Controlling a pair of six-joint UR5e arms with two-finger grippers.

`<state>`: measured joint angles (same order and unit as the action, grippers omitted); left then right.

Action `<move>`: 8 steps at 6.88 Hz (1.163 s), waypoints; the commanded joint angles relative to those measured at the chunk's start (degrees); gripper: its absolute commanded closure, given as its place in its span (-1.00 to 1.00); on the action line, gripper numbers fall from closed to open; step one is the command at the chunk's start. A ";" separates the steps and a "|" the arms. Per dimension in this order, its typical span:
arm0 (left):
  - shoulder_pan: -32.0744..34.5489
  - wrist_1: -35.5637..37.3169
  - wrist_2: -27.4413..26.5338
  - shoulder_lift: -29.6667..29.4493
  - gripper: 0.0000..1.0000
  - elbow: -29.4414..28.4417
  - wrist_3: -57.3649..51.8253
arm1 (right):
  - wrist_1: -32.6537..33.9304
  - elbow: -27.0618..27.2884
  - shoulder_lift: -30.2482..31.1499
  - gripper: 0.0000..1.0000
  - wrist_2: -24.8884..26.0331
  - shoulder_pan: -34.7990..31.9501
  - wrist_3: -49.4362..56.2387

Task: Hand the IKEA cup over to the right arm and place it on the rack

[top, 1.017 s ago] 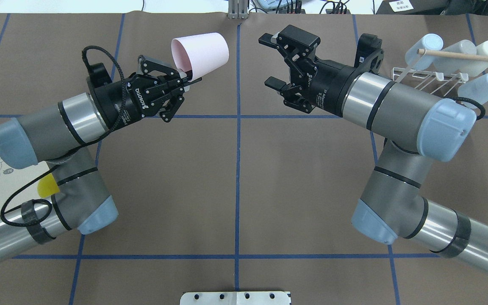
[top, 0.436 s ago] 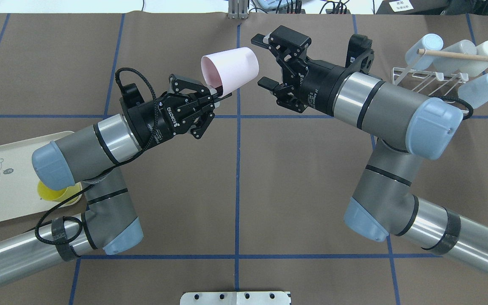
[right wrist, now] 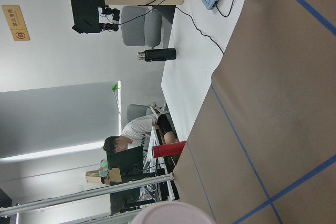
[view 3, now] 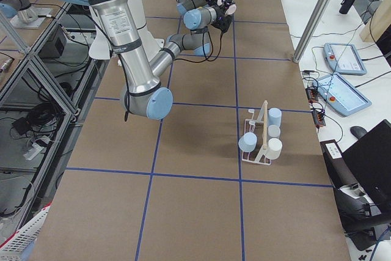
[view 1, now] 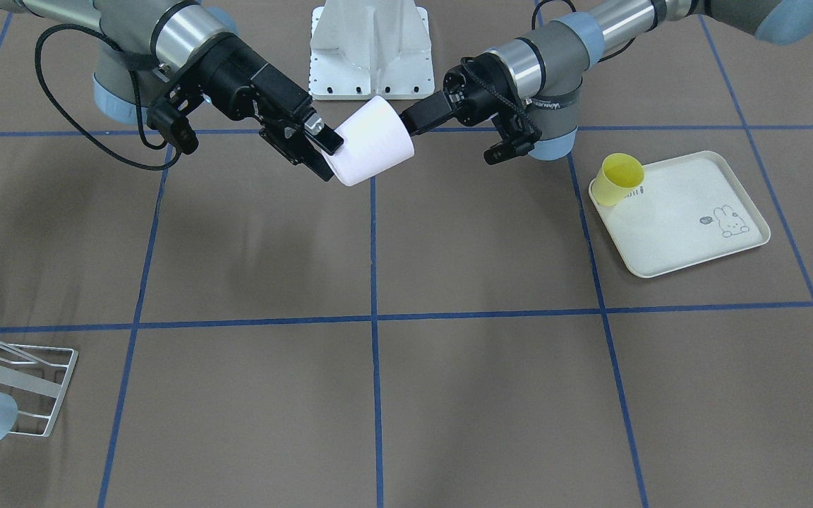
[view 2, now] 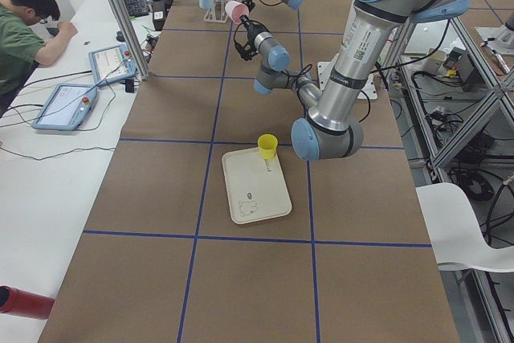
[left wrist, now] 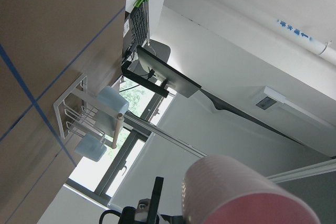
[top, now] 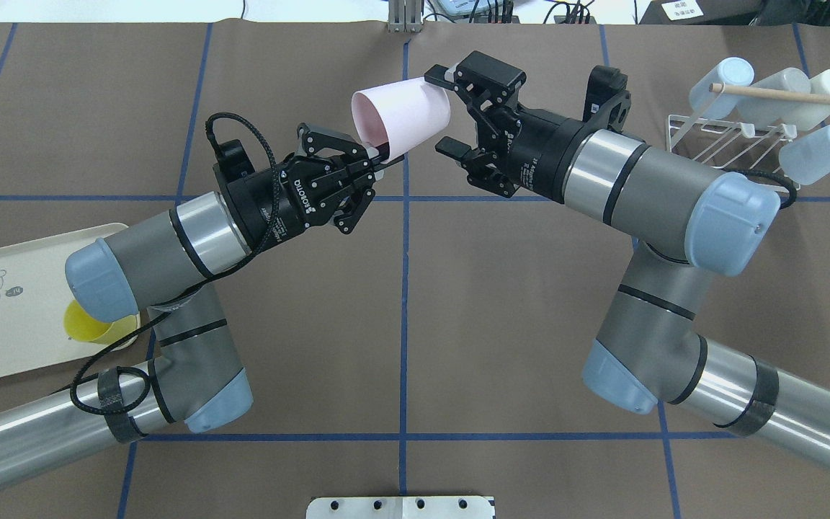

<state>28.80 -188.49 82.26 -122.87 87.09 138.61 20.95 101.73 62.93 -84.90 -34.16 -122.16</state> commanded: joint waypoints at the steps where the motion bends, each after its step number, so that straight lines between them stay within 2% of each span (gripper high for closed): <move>1: -1.89 0.22 -3.65 -1.49 1.00 -0.69 -0.27 | -0.12 -0.22 -0.08 -0.99 0.00 0.06 -0.01; 3: -2.25 0.31 -4.47 -2.73 1.00 -2.62 -0.54 | -0.12 -0.22 -0.09 -0.99 0.00 0.06 -0.01; 8: -3.22 0.14 -4.47 -2.55 1.00 -2.80 -0.62 | -0.12 -0.31 -0.09 -0.99 0.44 0.14 -0.09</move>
<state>25.86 -188.25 77.78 -125.57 84.30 138.01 20.83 101.48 62.84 -84.74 -34.02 -122.23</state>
